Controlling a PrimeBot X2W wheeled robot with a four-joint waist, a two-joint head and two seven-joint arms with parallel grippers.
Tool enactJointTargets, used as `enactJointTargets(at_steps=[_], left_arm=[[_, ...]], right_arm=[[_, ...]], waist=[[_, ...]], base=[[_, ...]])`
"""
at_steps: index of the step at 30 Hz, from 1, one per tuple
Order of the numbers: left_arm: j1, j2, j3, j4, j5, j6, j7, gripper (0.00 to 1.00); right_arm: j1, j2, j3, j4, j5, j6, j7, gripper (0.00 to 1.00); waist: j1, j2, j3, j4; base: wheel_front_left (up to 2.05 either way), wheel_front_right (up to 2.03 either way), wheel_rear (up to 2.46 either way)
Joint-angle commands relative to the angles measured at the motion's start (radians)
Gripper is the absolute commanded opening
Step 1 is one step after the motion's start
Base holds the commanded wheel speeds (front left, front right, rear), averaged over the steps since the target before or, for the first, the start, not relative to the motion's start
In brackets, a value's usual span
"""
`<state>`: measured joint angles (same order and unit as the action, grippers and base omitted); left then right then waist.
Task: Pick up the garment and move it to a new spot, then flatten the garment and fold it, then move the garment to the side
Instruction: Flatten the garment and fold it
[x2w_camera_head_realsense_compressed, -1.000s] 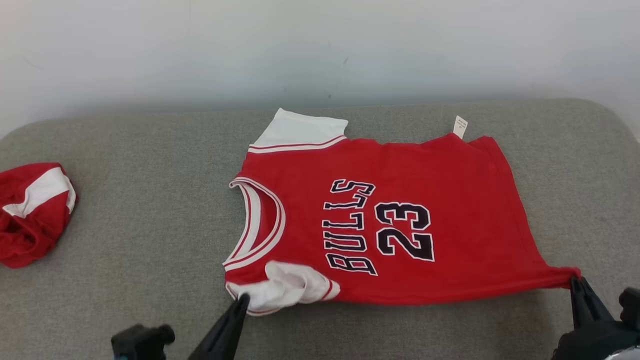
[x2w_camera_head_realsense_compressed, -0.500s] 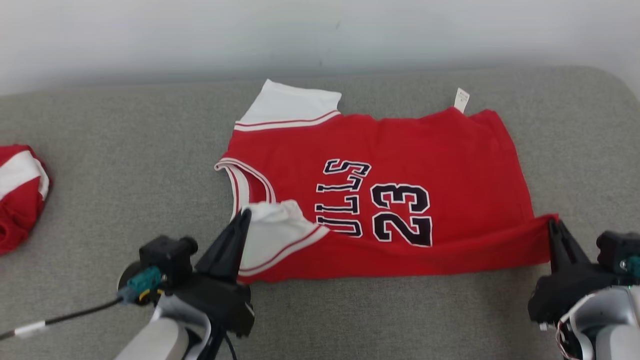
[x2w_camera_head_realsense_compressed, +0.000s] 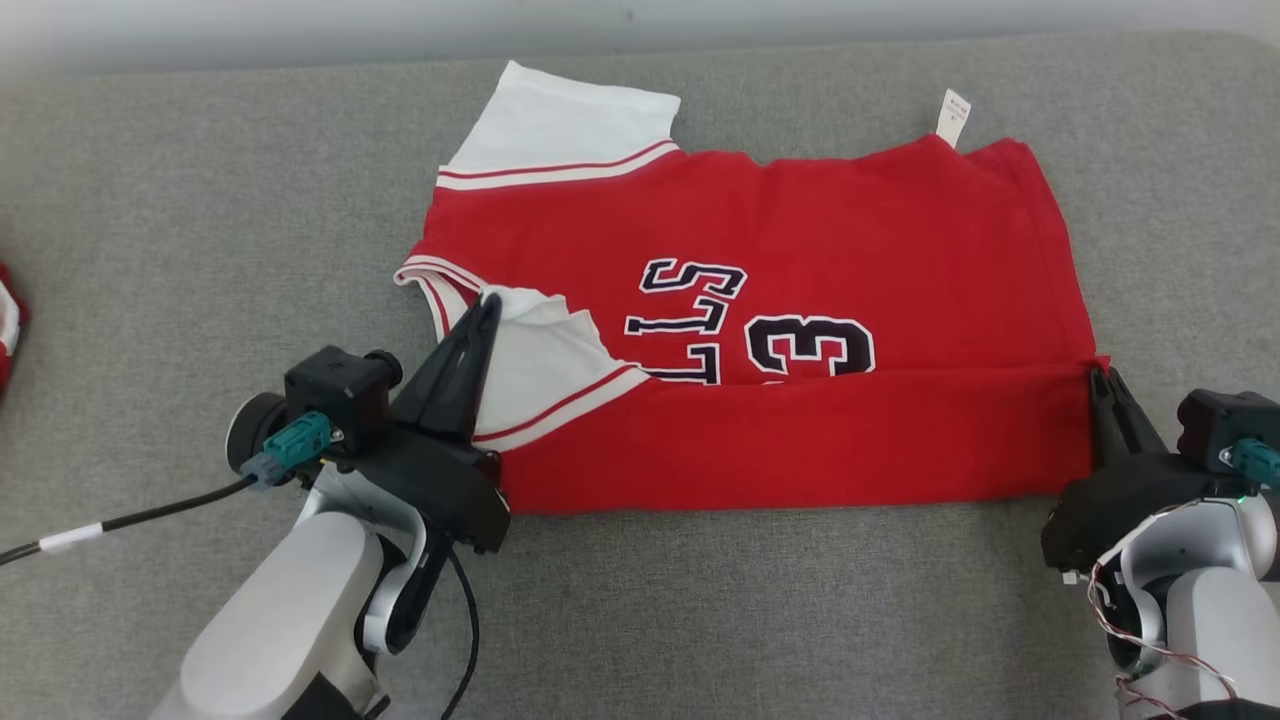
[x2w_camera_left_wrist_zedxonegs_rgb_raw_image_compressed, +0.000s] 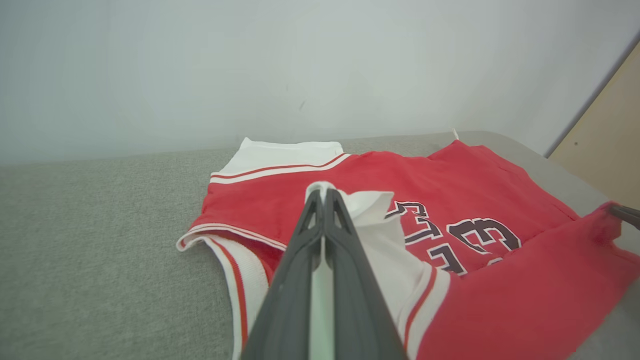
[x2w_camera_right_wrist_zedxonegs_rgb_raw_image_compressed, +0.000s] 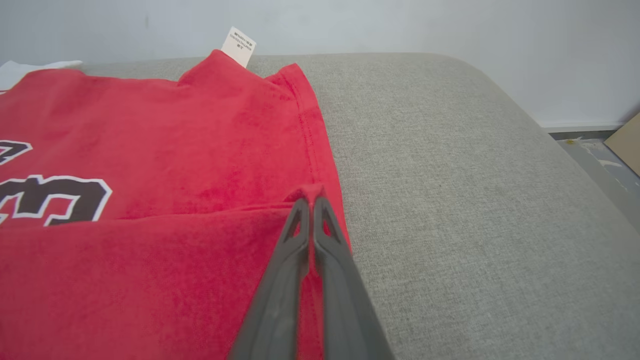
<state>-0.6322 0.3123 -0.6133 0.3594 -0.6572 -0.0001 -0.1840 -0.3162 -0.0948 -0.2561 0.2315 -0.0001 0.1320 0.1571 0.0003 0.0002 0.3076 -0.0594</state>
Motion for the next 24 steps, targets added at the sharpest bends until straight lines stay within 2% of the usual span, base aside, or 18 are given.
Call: enactJointTargets(at_steps=[1,7,9,10,11,12,13,18,24], left_arm=[[-0.019,-0.008,0.005,0.015,0.005,-0.001,-0.011,0.00],[-0.046,-0.011,0.003,0.046,0.014,-0.003,-0.017,0.00],[-0.056,-0.012,0.005,0.064,0.017,0.010,-0.014,0.00],[-0.062,-0.015,0.010,0.073,0.017,0.016,-0.016,0.00],[-0.071,-0.016,0.008,0.081,0.023,0.019,-0.018,0.00],[-0.078,-0.017,0.007,0.088,0.031,0.028,-0.023,0.47],[-0.081,-0.017,0.006,0.098,0.035,0.035,-0.029,1.00],[-0.074,-0.009,-0.016,0.121,0.073,0.045,-0.046,1.00],[0.042,0.050,-0.049,0.096,0.090,0.078,-0.013,1.00]], right_arm=[[-0.017,-0.005,0.002,0.013,-0.002,-0.003,-0.012,0.00],[-0.037,-0.009,0.002,0.052,-0.006,-0.003,-0.037,0.00],[-0.046,-0.005,-0.003,0.065,-0.003,-0.003,-0.045,0.00],[-0.051,-0.004,-0.003,0.071,-0.004,-0.003,-0.049,0.03],[-0.054,-0.003,-0.003,0.078,-0.005,-0.003,-0.055,0.26],[-0.054,-0.003,0.000,0.085,-0.005,-0.003,-0.056,0.67],[-0.054,-0.003,-0.002,0.092,-0.004,-0.003,-0.062,1.00],[-0.041,-0.012,-0.004,0.097,0.004,-0.003,-0.076,1.00],[0.028,-0.022,-0.021,0.036,0.025,-0.003,-0.053,1.00]], waist=[[-0.0003,-0.0002,0.013,-0.005],[-0.0003,-0.0002,0.017,-0.008],[-0.0003,-0.0002,0.017,-0.008],[-0.0003,-0.0002,0.017,-0.008],[-0.0003,-0.0002,0.015,-0.008],[-0.0003,-0.0002,0.013,-0.007],[-0.0003,-0.0002,0.008,-0.005],[-0.0003,-0.0002,-0.027,0.003],[-0.0003,-0.0002,-0.087,0.008]], base=[[0.00,0.00,0.00],[0.00,0.00,0.00],[0.00,0.00,0.00],[0.00,0.00,0.00],[0.00,0.00,0.00],[0.00,0.00,0.00],[0.00,0.00,0.00],[0.00,0.00,0.00],[0.00,0.00,0.00]])
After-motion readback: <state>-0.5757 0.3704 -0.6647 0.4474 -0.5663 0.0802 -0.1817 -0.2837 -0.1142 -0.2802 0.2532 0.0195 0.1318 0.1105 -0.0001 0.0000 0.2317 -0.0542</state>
